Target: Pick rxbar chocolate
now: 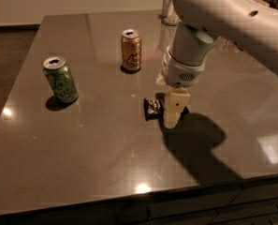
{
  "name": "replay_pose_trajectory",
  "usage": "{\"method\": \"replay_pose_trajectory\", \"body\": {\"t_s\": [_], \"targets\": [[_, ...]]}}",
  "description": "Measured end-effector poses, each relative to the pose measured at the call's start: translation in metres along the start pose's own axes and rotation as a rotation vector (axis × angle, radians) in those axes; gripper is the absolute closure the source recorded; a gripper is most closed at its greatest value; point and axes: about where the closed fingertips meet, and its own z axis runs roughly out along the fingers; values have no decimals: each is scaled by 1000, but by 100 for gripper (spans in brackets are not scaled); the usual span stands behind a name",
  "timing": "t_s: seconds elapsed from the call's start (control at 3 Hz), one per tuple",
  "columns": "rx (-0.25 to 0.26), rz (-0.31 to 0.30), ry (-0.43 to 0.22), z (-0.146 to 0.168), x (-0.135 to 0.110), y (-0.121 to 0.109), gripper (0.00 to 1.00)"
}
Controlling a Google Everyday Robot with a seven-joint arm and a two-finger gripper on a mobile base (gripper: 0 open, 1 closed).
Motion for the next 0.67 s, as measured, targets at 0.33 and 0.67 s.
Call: {"method": "replay_pose_trajectory", "body": {"t_s": [0.33,0.67], "targets": [[-21,-6,29,11,2,-1,41],[-33,-5,49,15,7,-2,64]]}}
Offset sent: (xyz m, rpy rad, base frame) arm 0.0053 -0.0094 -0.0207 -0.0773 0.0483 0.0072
